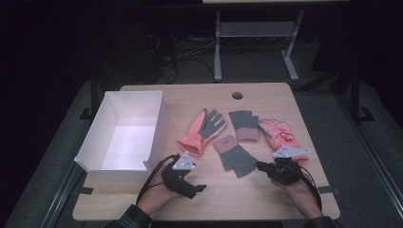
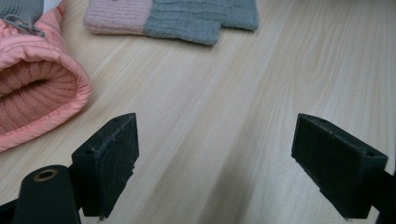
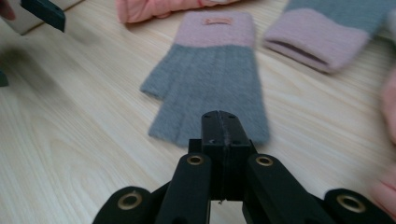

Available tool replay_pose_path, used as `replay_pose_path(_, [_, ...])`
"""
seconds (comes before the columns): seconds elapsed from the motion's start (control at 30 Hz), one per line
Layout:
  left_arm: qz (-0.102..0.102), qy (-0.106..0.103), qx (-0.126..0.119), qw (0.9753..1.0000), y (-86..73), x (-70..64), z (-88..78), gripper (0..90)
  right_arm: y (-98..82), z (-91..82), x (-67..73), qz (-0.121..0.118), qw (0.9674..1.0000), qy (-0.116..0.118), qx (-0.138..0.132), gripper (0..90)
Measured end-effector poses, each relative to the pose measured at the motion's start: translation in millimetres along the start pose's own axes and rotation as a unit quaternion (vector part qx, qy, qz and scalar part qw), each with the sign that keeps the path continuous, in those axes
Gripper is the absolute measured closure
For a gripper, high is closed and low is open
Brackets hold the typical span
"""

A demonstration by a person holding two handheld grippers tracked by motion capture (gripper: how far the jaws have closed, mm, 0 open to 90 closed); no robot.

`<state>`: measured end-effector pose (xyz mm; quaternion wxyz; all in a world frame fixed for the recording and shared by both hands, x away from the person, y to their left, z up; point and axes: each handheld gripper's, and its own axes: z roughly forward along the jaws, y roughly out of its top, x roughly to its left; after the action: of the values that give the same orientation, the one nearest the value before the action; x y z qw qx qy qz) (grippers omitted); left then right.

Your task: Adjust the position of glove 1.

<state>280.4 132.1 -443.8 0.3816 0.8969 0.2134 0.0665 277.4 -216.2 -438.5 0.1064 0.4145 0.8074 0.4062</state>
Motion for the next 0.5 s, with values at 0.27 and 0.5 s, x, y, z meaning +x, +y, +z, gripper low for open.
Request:
replay_pose_path(0.27, [-0.007,-0.003,-0.001,1.0000,-0.5,0.7,2.5,14.8,15.7,29.8,10.9,-0.027,0.9994,0.017,0.014,90.0])
replay_pose_path(0.5, [-0.001,0.002,0.000,1.0000,-1.9,1.2,0.6,14.8,15.8,46.6,21.4,-0.040,0.9979,0.029,0.042,90.0])
